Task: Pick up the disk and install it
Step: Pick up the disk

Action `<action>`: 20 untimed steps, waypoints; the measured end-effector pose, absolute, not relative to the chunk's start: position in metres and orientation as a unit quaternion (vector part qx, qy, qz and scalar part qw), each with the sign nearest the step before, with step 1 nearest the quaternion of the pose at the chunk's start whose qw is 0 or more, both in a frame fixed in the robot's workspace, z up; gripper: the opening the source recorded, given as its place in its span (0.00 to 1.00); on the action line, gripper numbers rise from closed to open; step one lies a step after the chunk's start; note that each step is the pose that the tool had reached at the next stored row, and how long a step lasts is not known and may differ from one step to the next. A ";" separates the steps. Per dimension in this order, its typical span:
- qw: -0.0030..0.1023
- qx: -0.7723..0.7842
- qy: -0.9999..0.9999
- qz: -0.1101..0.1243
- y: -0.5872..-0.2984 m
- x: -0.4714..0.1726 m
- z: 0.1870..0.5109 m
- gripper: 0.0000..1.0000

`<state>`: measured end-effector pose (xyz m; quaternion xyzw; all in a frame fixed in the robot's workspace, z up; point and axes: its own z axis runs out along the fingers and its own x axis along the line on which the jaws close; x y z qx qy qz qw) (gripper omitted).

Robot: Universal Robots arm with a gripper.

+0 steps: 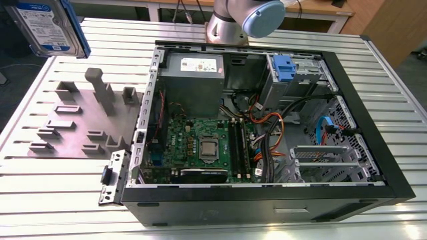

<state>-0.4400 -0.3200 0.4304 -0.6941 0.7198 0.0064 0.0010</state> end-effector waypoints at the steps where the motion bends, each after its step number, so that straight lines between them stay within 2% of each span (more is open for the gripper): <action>1: 0.001 -0.694 0.720 0.006 -0.320 -0.440 0.431 0.36; 20: 0.001 -0.694 0.720 0.006 -0.320 -0.440 0.440 0.36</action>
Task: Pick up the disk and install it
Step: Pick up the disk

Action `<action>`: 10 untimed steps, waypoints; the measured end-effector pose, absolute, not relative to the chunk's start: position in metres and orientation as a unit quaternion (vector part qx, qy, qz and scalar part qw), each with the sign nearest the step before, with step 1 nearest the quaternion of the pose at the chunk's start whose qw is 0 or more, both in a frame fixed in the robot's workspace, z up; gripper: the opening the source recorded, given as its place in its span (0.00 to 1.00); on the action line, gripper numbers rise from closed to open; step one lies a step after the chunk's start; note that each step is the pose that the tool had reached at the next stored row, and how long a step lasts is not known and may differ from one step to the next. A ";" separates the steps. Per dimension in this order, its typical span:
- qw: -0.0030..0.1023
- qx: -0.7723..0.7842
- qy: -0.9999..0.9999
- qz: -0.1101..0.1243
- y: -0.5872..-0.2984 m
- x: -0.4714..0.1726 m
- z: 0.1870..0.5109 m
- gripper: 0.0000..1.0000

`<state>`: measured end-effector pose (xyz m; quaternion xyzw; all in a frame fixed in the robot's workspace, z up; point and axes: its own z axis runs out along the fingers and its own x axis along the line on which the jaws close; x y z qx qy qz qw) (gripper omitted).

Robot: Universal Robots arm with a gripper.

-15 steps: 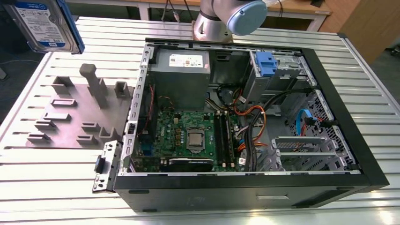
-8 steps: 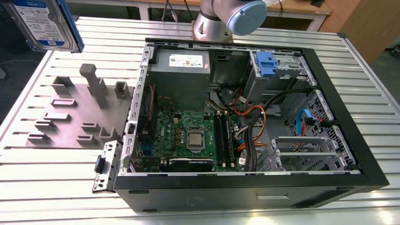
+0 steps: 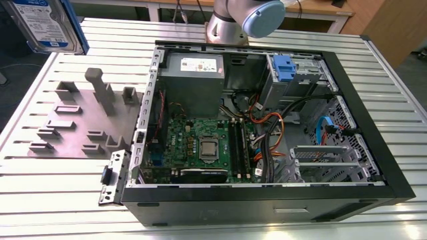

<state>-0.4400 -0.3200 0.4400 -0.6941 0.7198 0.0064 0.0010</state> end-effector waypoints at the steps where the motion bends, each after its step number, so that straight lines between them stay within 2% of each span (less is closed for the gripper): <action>1: 0.001 -0.694 0.720 0.006 -0.320 -0.440 0.441 0.36; 10: 0.001 -0.694 0.720 0.006 -0.320 -0.440 0.447 0.36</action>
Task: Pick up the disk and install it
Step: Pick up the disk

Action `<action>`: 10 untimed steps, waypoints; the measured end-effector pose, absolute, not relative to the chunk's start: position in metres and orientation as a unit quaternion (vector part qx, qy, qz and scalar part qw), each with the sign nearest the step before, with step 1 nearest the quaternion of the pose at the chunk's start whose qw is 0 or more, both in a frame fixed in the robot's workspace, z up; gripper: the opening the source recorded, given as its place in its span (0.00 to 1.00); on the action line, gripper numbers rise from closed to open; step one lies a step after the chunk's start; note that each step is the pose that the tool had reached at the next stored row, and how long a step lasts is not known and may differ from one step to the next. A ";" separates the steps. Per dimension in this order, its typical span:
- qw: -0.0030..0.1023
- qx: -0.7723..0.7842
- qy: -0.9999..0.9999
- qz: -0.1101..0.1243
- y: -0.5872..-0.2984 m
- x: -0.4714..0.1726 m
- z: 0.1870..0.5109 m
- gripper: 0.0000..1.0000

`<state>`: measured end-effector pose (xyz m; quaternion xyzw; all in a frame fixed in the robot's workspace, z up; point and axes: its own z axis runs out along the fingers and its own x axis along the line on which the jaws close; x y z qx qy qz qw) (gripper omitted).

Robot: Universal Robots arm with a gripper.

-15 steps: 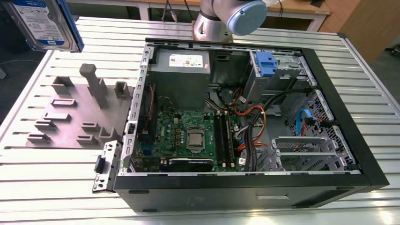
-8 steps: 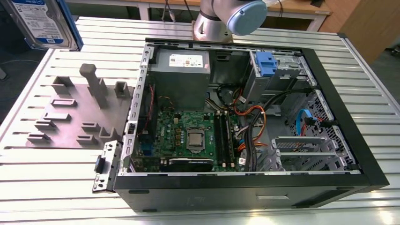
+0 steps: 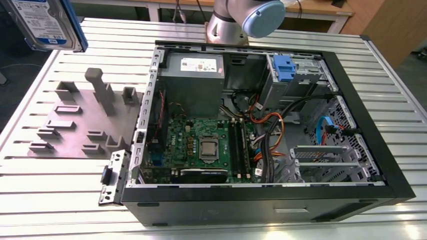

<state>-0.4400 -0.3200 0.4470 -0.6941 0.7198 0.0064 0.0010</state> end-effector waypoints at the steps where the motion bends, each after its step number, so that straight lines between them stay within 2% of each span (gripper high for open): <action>1: 0.001 -0.694 0.720 0.006 -0.320 -0.440 0.448 0.36; 10: 0.001 -0.694 0.720 0.006 -0.320 -0.440 0.456 0.36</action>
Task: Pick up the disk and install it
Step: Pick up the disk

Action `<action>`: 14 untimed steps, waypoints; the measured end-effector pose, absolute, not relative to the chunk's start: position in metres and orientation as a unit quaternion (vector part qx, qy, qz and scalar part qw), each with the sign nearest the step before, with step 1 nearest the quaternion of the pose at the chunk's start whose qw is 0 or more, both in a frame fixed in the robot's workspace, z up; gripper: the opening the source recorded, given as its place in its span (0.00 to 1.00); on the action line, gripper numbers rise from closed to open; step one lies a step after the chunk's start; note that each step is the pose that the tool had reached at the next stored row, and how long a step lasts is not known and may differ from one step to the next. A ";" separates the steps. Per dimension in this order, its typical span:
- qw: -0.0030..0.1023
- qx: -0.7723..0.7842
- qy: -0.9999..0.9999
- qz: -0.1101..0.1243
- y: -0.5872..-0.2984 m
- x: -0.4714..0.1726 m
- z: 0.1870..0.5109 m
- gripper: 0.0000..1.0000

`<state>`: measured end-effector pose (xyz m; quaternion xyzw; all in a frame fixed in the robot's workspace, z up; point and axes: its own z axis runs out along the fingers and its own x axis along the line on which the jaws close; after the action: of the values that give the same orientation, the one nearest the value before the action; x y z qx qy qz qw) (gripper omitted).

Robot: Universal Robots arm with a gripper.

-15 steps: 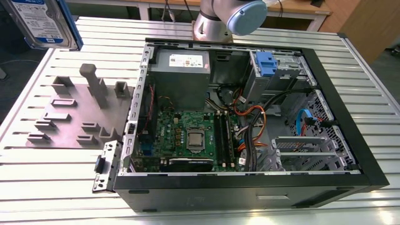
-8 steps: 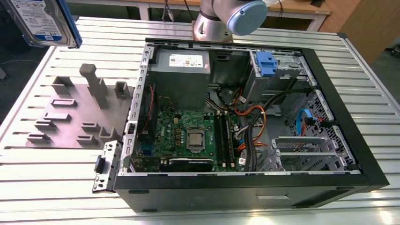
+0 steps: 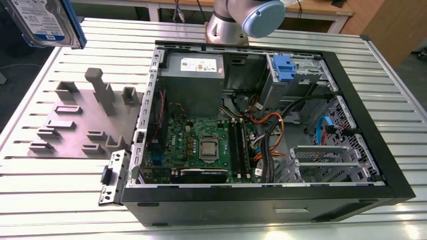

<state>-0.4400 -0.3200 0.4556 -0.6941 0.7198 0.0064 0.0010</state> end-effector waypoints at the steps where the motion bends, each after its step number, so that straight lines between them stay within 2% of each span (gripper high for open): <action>1: 0.001 -0.694 0.720 0.006 -0.320 -0.440 0.457 0.36; 14: 0.001 -0.694 0.720 0.006 -0.320 -0.440 0.470 0.36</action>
<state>-0.4400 -0.3200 0.4700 -0.6941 0.7198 0.0064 0.0010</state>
